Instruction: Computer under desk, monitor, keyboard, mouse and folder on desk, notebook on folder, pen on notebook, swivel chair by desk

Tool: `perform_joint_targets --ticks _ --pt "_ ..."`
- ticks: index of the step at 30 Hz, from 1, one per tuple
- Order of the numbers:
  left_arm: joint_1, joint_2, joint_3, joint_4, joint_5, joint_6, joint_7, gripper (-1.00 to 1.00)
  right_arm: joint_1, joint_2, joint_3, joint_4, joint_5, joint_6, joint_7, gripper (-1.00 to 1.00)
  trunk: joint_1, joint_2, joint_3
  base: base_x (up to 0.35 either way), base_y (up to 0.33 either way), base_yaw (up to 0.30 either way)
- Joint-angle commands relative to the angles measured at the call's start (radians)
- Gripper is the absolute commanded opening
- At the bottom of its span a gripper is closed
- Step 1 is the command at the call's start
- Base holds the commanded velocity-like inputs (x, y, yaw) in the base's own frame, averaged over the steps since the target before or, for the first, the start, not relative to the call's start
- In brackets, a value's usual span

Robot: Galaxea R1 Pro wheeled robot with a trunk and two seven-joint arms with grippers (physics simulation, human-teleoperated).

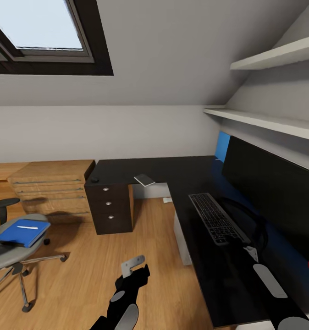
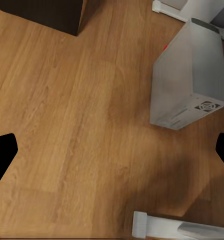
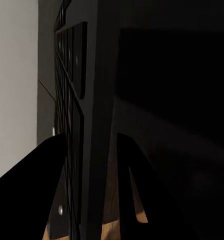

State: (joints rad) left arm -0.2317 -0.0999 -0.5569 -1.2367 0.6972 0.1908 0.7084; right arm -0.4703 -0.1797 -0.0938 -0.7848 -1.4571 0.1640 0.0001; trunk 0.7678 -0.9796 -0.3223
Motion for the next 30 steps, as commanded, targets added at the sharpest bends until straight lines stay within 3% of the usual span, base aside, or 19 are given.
perform_joint_targets --ticks 1,19,30 --pt "-0.001 0.0 -0.001 -0.001 0.006 0.004 0.006 1.0 -0.001 0.0 -0.002 -0.001 -0.008 0.003 0.0 -1.0 0.004 -0.008 -0.004 0.0 0.0 0.0" --pt "-0.001 0.0 -0.001 0.006 0.013 0.004 0.008 1.0 -0.001 0.001 0.0 0.001 -0.004 -0.014 -0.028 -1.0 0.073 -0.134 -0.061 0.0 0.0 0.0" --pt "-0.001 0.002 -0.003 0.006 0.01 0.003 0.01 1.0 -0.025 0.0 0.001 0.032 -0.003 -0.013 -0.064 -1.0 0.073 -0.134 -0.061 0.0 -0.001 0.0"
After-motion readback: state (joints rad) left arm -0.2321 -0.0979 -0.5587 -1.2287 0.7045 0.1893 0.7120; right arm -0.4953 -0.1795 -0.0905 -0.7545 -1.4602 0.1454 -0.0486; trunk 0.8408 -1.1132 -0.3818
